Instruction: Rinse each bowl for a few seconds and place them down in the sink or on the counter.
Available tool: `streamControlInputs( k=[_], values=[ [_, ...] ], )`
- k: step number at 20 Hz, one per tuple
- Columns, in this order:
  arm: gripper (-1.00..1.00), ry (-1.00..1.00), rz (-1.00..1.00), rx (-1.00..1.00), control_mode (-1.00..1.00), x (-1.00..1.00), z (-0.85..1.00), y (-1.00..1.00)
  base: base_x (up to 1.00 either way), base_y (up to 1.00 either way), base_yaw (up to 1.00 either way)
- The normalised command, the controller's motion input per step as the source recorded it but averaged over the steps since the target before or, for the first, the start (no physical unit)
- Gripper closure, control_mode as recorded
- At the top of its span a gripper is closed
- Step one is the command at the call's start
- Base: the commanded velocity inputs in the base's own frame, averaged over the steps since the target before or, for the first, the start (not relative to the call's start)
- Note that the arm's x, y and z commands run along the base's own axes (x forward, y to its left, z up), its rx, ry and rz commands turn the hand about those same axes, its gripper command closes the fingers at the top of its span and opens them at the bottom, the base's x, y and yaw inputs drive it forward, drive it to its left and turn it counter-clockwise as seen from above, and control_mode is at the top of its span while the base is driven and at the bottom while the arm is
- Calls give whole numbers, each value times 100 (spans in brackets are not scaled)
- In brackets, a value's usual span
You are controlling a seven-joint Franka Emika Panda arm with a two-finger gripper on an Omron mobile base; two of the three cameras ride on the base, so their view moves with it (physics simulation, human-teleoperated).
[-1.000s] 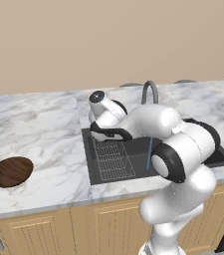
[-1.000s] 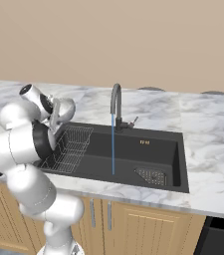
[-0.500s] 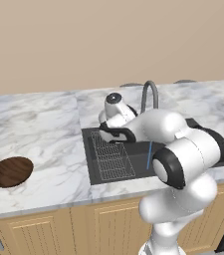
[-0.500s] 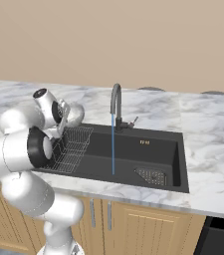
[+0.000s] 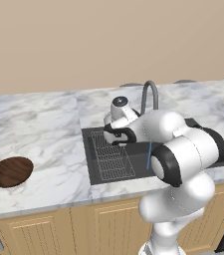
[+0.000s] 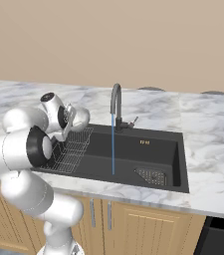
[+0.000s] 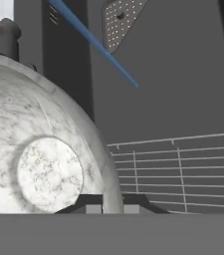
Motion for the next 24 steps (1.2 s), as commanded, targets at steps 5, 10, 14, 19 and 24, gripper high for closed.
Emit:
streamControlInputs(
  k=[5, 10, 14, 19, 24],
  values=[
    [100, -2, -2, 0, -100, 4, -7, -14, 0, 0, 0],
    [100, 1, -9, 0, -100, 5, -12, -33, 0, 0, 0],
    [100, 1, -13, 0, -100, 5, -13, -33, 0, 0, 0],
    [100, 1, -9, 0, -100, 16, -14, -20, 0, 0, 0],
    [100, 0, -7, 0, -100, 20, -15, -12, 0, 0, 0]
  ],
)
